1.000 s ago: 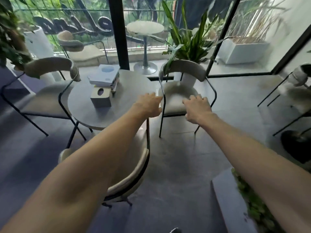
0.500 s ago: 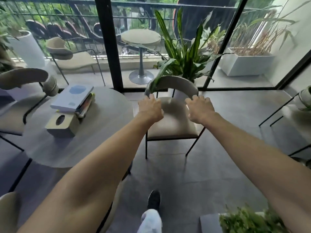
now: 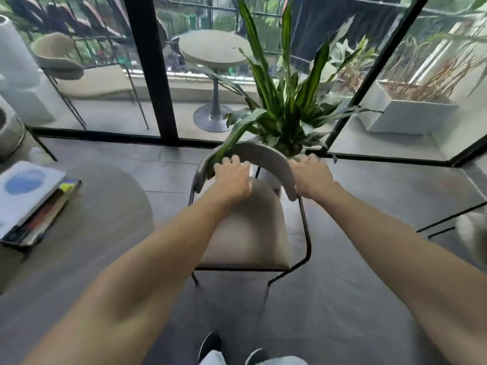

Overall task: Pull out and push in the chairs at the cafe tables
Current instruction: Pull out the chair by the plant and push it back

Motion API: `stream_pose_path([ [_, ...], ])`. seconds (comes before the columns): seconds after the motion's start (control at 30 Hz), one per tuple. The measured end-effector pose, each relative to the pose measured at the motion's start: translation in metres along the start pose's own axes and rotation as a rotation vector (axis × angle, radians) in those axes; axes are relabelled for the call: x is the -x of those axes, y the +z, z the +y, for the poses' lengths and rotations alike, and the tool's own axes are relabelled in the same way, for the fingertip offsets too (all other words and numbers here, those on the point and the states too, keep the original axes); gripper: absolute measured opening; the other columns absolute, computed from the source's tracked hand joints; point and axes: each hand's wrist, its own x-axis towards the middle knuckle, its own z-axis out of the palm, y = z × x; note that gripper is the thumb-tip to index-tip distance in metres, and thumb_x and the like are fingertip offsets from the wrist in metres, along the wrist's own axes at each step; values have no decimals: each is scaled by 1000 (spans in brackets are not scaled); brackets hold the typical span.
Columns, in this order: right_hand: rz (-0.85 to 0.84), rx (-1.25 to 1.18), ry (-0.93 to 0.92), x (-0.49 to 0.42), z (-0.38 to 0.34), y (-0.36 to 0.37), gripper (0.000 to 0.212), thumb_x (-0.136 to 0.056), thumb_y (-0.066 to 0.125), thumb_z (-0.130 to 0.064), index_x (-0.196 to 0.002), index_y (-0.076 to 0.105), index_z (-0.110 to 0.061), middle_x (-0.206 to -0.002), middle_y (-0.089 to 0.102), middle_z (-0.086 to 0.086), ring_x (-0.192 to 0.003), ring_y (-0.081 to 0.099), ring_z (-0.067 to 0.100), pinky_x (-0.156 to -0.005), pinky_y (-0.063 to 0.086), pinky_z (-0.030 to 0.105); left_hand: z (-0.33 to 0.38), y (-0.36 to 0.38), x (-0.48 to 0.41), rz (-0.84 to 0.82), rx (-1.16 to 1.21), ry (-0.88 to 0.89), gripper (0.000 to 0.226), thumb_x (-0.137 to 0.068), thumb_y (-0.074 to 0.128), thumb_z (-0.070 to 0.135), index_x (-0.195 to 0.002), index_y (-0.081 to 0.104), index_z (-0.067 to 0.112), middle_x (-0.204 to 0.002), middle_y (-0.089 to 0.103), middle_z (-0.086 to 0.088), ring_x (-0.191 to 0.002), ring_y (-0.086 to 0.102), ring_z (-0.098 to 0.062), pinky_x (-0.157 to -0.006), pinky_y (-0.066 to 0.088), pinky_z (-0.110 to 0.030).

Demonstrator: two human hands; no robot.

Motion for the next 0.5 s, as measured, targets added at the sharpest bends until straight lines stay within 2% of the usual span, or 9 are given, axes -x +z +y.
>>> stream_pose_path([
  [0.07,-2,15,-35,-34,22,13,61,-71,79,-30,-123,49,-20,-126,54,10,-120,47,33,-95,42,44,11,8,-26,-15,-3,-30,42,-88,54,39,-125,51,19,-124,49,-11,-116,50,-35,-88,43,-46],
  [0.17,11,29,-119,-86,52,34,55,-76,74,-36,-122,51,-20,-123,54,10,-119,48,33,-97,42,46,30,20,-64,-59,2,-112,42,-88,54,38,-126,50,19,-125,48,-11,-117,49,-35,-89,43,-46],
  [0.3,95,84,-310,-151,80,60,38,-88,60,-23,-125,52,-19,-123,56,9,-117,49,32,-91,43,42,57,37,-99,-98,36,-282,41,-89,54,36,-127,50,19,-126,47,-11,-117,48,-34,-88,42,-46],
  [0.4,114,128,-467,-188,92,70,42,-90,55,-16,-132,51,-20,-126,56,10,-119,49,32,-91,44,42,83,51,-112,-126,75,-436,46,-90,54,37,-132,48,20,-129,49,-10,-119,49,-34,-89,42,-45],
  [0.5,100,131,-597,-216,102,70,42,-91,56,-16,-133,51,-20,-127,55,10,-121,48,32,-93,44,44,107,60,-126,-177,134,-527,58,-89,56,40,-142,41,23,-143,43,-11,-131,42,-36,-100,42,-48],
])
